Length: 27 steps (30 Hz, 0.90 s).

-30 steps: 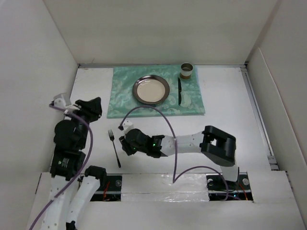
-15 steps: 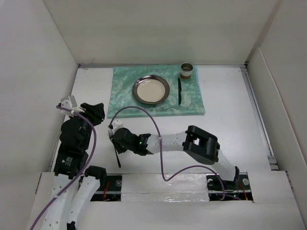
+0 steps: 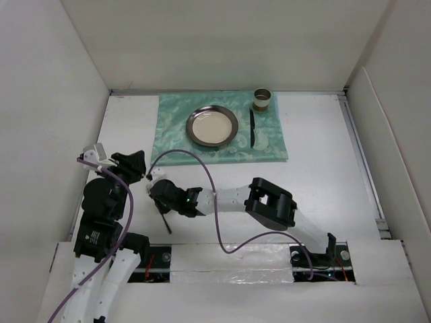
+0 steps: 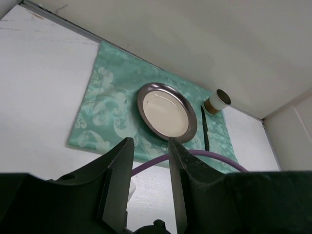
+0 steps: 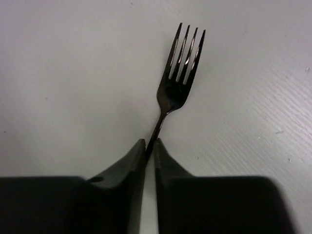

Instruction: Set the dinner table for one person

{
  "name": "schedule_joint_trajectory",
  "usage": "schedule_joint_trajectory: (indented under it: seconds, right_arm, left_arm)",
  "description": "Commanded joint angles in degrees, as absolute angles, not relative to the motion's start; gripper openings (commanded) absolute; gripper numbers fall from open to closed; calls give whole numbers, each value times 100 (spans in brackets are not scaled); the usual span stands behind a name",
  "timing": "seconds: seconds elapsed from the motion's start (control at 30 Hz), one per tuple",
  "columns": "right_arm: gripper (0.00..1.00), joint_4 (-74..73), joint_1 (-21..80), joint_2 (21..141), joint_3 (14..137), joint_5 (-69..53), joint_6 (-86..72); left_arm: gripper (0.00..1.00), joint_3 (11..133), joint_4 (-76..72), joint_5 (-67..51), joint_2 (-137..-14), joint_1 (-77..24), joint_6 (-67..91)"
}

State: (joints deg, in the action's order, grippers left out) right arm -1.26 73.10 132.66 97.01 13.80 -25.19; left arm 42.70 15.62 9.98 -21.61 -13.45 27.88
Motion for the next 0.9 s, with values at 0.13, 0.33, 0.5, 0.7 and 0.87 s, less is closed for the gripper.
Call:
schedule_joint_trajectory:
  seconds: [0.13, 0.33, 0.5, 0.7, 0.87]
  right_arm:
    - [0, -422, 7304, 13290, 9826, 1889, -2909]
    - [0, -115, 7119, 12578, 9405, 2100, -3050]
    - [0, 202, 6584, 11997, 9342, 2136, -3085]
    - [0, 229, 5952, 12198, 9947, 2074, -3427]
    - [0, -156, 5591, 12857, 10923, 2074, -3814]
  left_arm:
    - [31, 4158, 1178, 976, -2057, -1450, 2654]
    - [31, 4298, 1116, 1046, -2057, -1556, 2663]
    - [31, 4483, 906, 941, -2162, -1556, 2724]
    - [31, 4245, 747, 730, -2241, -1556, 2795]
    - [31, 4175, 729, 782, -2311, -1608, 2760]
